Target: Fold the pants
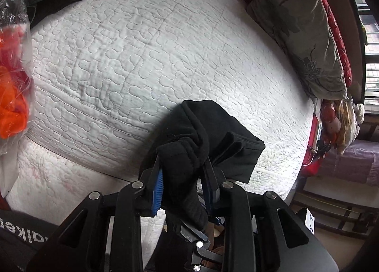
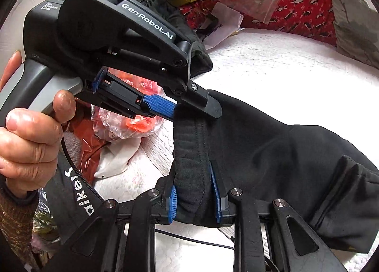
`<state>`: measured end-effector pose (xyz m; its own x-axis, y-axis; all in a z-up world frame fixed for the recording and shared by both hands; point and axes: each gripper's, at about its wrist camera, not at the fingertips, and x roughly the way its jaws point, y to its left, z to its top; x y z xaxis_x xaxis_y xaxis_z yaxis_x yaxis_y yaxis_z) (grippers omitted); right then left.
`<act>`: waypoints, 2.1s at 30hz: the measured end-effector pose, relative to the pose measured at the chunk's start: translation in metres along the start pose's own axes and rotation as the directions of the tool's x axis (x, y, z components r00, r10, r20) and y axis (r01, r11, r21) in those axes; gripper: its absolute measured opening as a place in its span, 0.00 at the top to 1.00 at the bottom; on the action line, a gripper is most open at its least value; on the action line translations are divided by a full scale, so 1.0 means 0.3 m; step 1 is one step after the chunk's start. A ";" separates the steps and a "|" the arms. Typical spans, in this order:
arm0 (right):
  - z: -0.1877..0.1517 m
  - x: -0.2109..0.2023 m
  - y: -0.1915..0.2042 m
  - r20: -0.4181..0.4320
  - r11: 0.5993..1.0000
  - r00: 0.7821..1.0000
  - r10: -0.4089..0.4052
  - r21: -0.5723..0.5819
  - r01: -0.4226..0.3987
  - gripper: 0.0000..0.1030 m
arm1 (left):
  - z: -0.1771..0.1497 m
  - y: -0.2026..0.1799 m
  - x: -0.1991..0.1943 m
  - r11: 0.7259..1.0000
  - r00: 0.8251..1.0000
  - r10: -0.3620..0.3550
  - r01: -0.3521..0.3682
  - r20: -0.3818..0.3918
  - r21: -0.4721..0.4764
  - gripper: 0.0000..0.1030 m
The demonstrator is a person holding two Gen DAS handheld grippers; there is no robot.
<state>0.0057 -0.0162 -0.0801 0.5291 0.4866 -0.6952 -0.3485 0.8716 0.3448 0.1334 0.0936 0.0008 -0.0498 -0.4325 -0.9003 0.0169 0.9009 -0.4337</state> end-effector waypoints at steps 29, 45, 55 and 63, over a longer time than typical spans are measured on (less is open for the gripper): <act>-0.289 -0.373 -0.827 0.111 0.813 0.985 0.130 0.557 -0.170 0.76 | -0.080 -0.656 0.566 0.956 0.952 0.281 -0.266 -0.125 0.127 0.78; -0.375 -0.429 -0.976 0.130 0.753 0.985 0.110 0.636 -0.168 0.72 | -0.147 -0.616 0.410 0.988 0.985 0.147 -0.142 -0.095 0.058 0.75; -0.291 -0.498 -0.826 0.169 0.880 0.981 0.097 0.445 -0.164 0.58 | -0.377 -0.250 0.231 0.989 0.986 -0.101 0.114 0.136 -0.092 0.44; -0.169 -0.387 -0.768 0.085 0.922 0.996 0.005 0.386 -0.038 0.55 | -0.394 -0.178 0.458 0.937 0.971 -0.213 0.235 0.109 -0.259 0.44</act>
<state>-0.0146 -0.2766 -0.1108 0.5912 0.4946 -0.6371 -0.0424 0.8079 0.5878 0.0077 -0.0096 -0.0953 0.0570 -0.6159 -0.7858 -0.2548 0.7520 -0.6079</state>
